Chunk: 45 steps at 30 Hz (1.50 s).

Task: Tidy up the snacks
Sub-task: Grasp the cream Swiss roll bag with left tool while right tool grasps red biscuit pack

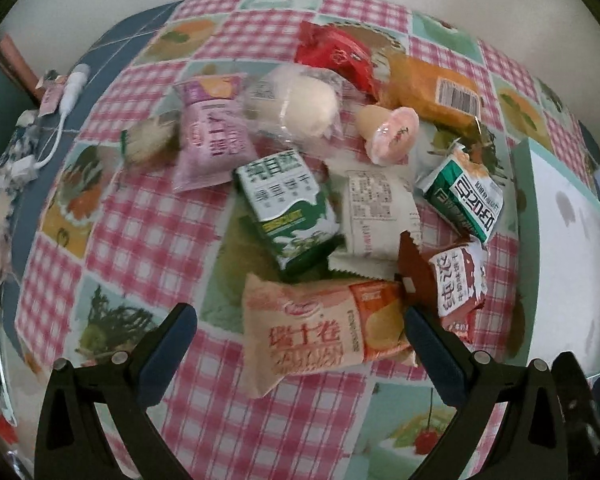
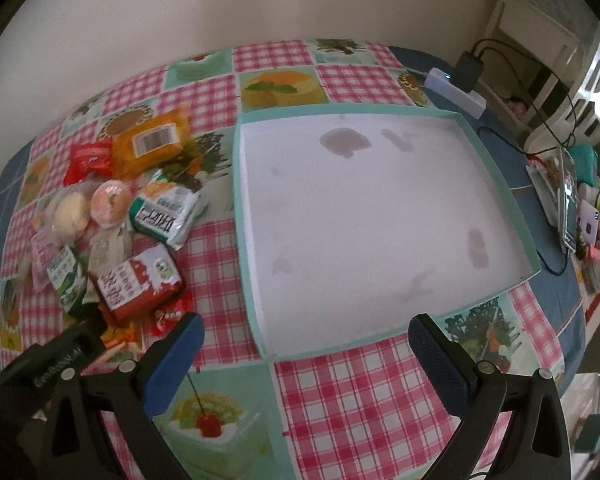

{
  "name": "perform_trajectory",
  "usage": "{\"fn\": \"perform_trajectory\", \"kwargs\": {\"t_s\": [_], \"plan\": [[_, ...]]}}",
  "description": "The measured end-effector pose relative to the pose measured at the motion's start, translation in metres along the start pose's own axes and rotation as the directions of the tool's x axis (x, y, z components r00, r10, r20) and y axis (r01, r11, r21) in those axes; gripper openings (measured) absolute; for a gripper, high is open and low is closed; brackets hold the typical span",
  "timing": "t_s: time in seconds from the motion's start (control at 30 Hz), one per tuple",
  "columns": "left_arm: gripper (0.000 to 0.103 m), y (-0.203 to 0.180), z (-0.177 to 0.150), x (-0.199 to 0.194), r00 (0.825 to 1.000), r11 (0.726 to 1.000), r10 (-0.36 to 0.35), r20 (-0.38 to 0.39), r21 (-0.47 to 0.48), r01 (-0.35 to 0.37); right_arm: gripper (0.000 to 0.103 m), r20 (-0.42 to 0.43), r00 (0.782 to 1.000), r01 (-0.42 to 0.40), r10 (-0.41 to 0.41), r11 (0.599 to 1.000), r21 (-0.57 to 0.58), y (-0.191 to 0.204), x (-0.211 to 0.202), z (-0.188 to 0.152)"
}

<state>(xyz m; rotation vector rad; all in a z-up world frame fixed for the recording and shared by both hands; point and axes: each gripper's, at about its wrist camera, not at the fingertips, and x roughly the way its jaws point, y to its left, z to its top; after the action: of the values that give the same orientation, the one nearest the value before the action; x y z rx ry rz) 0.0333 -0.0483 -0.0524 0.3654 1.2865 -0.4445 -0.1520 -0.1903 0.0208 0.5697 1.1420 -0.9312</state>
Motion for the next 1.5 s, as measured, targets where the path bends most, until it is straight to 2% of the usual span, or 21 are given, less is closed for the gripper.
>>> {"fn": "perform_trajectory", "kwargs": {"t_s": [0.13,0.27,0.5,0.73,1.03,1.3,1.5], "plan": [[0.103,-0.013,0.004,0.012,1.000,0.999,-0.010,-0.015,0.046,0.011,0.103,0.001,1.000,0.000,0.000,1.000,0.009,-0.001,0.002,0.004],[0.103,-0.017,0.004,0.023,0.998,0.997,0.020,-0.052,0.069,-0.017,0.103,0.000,1.000,0.000,0.000,1.000,0.004,0.001,0.006,0.007],[0.103,0.017,0.005,0.026,0.997,0.999,0.028,-0.071,-0.036,-0.031,0.103,-0.015,0.998,-0.066,0.065,0.998,-0.012,0.014,0.015,0.013],[0.103,0.048,0.006,0.036,0.995,0.988,0.023,-0.098,-0.151,-0.038,0.103,-0.023,0.991,-0.134,0.132,0.987,-0.087,0.038,0.022,0.012],[0.102,0.080,0.004,0.045,0.994,0.973,0.004,-0.113,-0.229,-0.029,0.103,-0.063,0.973,-0.232,0.223,0.943,-0.239,0.075,0.030,0.007],[0.102,0.105,-0.004,0.051,0.991,0.958,0.011,-0.133,-0.284,-0.049,0.103,-0.097,0.972,-0.235,0.215,0.904,-0.357,0.102,0.042,0.000],[0.102,0.094,-0.001,0.046,0.990,0.964,0.033,-0.138,-0.256,-0.067,0.103,-0.127,0.975,-0.220,0.184,0.892,-0.394,0.112,0.058,-0.004]]}}
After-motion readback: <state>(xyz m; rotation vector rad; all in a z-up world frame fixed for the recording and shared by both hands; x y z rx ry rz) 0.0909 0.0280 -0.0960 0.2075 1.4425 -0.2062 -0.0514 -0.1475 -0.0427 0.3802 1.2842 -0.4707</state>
